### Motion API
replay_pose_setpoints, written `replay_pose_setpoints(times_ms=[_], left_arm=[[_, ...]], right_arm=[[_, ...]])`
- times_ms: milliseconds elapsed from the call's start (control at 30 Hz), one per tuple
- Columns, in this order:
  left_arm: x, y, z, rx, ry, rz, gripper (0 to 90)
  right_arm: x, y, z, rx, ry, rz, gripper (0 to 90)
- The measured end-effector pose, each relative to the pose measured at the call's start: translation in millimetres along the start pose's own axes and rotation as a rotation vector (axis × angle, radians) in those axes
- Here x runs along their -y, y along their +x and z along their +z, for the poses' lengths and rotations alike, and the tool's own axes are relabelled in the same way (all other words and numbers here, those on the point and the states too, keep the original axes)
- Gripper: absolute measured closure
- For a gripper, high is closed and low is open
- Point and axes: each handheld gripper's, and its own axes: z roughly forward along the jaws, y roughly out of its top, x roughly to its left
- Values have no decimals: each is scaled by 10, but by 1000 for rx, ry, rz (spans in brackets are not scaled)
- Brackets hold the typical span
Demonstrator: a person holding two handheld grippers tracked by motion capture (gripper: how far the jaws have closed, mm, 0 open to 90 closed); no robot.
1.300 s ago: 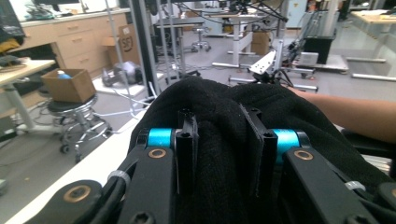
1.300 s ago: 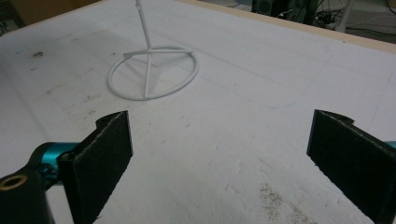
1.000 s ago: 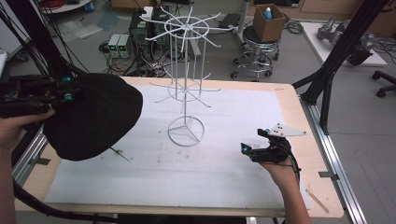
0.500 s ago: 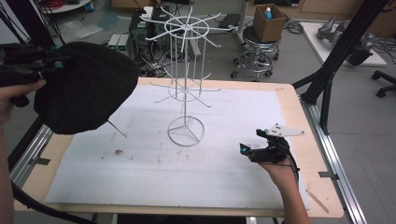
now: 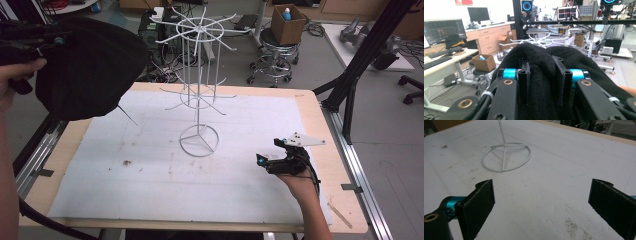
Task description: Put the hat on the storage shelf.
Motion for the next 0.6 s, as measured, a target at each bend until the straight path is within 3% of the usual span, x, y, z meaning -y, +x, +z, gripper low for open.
replay_pose_setpoints(times_ms=[233, 367, 600], left_arm=[[-123, -13, 79, 7, -30, 3, 696], [-202, -20, 173, -9, -25, -2, 696], [-374, -61, 271, -37, -8, 32, 696]], right_arm=[[-2, 0, 2, -1, -1, 3, 59], [-2, 2, 11, -2, 2, -5, 59], [-3, 2, 7, -3, -5, -5, 59]])
